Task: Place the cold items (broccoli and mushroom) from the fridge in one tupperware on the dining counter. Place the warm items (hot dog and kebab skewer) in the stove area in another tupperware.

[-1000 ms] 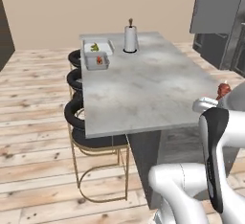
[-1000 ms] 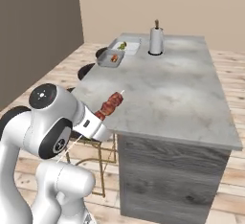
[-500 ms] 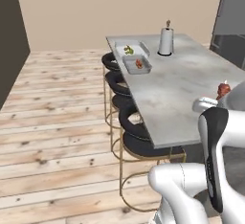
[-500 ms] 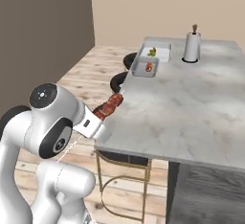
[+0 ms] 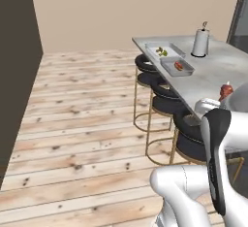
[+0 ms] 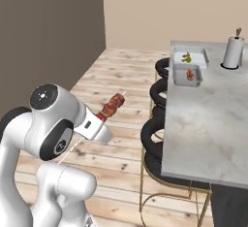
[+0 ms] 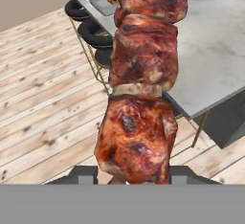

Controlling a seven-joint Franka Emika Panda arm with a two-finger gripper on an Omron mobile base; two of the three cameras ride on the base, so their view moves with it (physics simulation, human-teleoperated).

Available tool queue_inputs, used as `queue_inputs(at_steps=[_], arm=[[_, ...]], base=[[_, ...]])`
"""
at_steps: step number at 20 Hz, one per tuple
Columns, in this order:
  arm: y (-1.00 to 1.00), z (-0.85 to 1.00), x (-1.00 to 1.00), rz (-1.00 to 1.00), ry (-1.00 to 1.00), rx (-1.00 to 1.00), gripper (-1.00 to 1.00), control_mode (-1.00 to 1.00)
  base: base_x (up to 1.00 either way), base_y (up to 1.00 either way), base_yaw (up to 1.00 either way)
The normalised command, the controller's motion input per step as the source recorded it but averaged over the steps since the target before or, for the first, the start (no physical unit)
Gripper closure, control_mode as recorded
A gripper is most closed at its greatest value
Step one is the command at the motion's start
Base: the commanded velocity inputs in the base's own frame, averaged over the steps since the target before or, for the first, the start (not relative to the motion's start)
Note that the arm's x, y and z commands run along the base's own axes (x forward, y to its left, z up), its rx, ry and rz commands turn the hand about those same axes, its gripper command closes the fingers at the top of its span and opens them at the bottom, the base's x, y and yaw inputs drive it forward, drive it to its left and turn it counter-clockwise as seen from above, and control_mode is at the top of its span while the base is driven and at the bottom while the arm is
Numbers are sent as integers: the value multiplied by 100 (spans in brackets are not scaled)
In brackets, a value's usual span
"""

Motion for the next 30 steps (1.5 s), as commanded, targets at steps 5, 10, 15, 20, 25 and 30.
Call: queue_inputs(at_steps=[5, 10, 15, 20, 25, 30], arm=[[0, 0, 0, 0, 0, 0, 100, 100], [0, 0, 0, 0, 0, 0, 100, 100], [0, 0, 0, 0, 0, 0, 100, 100], [0, 0, 0, 0, 0, 0, 100, 100], [0, 0, 0, 0, 0, 0, 100, 100], [0, 0, 0, 0, 0, 0, 100, 100]], base=[[55, 100, -42], [56, 100, -68], [56, 100, -70], [57, 100, -68], [54, 100, -66], [59, 100, -64]])
